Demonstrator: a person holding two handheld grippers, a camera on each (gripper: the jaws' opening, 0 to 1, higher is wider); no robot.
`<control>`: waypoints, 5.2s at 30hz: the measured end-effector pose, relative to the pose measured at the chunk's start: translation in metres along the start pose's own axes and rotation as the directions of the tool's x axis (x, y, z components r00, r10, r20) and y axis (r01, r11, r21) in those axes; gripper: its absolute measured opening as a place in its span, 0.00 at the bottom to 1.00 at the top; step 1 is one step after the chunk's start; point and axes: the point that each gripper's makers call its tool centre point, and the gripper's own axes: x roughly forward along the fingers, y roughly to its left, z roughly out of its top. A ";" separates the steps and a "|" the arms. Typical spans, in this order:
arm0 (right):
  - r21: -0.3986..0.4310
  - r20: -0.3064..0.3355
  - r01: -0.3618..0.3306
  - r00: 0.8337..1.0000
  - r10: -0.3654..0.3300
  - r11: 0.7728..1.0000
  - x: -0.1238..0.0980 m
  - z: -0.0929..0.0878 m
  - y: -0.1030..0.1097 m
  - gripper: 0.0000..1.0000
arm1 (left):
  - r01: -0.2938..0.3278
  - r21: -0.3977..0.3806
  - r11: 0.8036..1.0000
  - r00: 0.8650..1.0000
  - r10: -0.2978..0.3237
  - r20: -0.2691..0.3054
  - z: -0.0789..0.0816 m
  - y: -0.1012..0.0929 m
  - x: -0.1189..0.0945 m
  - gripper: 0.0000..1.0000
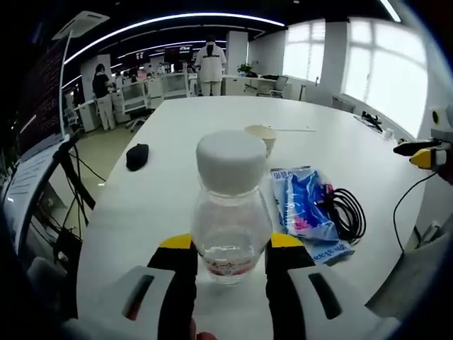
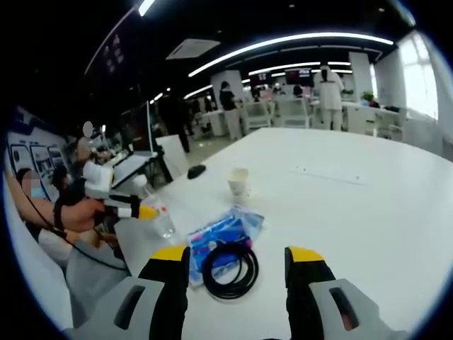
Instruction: Arrange the tabletop items into an orderly group along one side of the table until the central work area is clear of visible clutter.
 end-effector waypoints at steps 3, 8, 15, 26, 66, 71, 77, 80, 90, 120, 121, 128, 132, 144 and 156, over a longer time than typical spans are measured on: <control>0.001 -0.002 0.005 1.000 -0.005 1.000 -0.001 -0.001 -0.002 0.55 | 0.003 0.005 1.000 1.000 -0.003 -0.003 0.003 0.000 0.002 0.35; 0.012 -0.001 0.020 1.000 -0.020 1.000 -0.004 -0.001 -0.006 0.55 | 0.007 0.013 1.000 1.000 -0.007 -0.001 0.014 0.003 0.008 0.35; 0.025 -0.001 0.034 0.999 -0.034 0.999 -0.006 -0.003 -0.011 0.55 | 0.012 0.029 1.000 1.000 -0.012 0.008 0.027 0.010 0.020 0.35; 0.044 -0.005 0.051 0.999 -0.050 0.998 -0.008 -0.010 -0.017 0.55 | 0.022 0.038 0.999 1.000 -0.022 0.009 0.049 0.014 0.036 0.35; 0.097 -0.019 0.092 0.996 -0.091 0.991 -0.019 -0.017 -0.033 0.55 | 0.047 0.064 0.997 0.999 -0.047 0.006 0.123 0.028 0.131 0.35; 0.099 -0.024 0.104 0.994 -0.102 0.990 -0.022 -0.020 -0.040 0.55 | 0.044 0.069 0.997 0.999 -0.045 0.010 0.131 0.024 0.135 0.35; 0.106 -0.021 0.113 0.994 -0.111 0.988 -0.023 -0.018 -0.043 0.55 | 0.045 0.081 0.996 0.999 -0.046 0.012 0.137 0.030 0.141 0.35; 0.106 -0.019 0.115 0.993 -0.113 0.988 -0.023 -0.017 -0.043 0.55 | 0.043 0.077 0.996 0.999 -0.044 0.013 0.139 0.032 0.147 0.35; 0.109 -0.022 0.116 0.993 -0.114 0.987 -0.022 -0.020 -0.042 0.55 | 0.057 0.121 0.991 0.996 -0.064 0.059 0.132 0.028 0.153 0.35; 0.110 -0.023 0.126 0.992 -0.125 0.986 -0.027 -0.021 -0.043 0.55 | 0.016 0.046 0.999 1.000 -0.017 0.024 0.121 0.027 0.156 0.35; 0.110 -0.023 0.126 0.992 -0.124 0.986 -0.026 -0.022 -0.043 0.55 | 0.016 0.046 0.999 1.000 -0.017 0.024 0.122 0.026 0.157 0.35; 0.106 -0.022 0.121 0.993 -0.119 0.987 -0.023 -0.019 -0.041 0.54 | 0.013 0.034 0.999 1.000 -0.013 0.020 0.128 0.010 0.160 0.35; 0.106 -0.023 0.120 0.993 -0.118 0.987 -0.022 -0.020 -0.043 0.54 | 0.013 0.029 1.000 1.000 -0.013 0.019 0.129 0.013 0.163 0.35; 0.115 -0.027 0.124 0.992 -0.121 0.986 -0.024 -0.023 -0.043 0.55 | 0.016 0.005 1.000 1.000 -0.017 0.004 0.134 0.015 0.173 0.36; 0.105 -0.018 0.107 0.994 -0.105 0.989 -0.020 -0.018 -0.036 0.54 | 0.066 -0.049 0.997 0.997 -0.064 0.034 0.147 0.012 0.164 0.45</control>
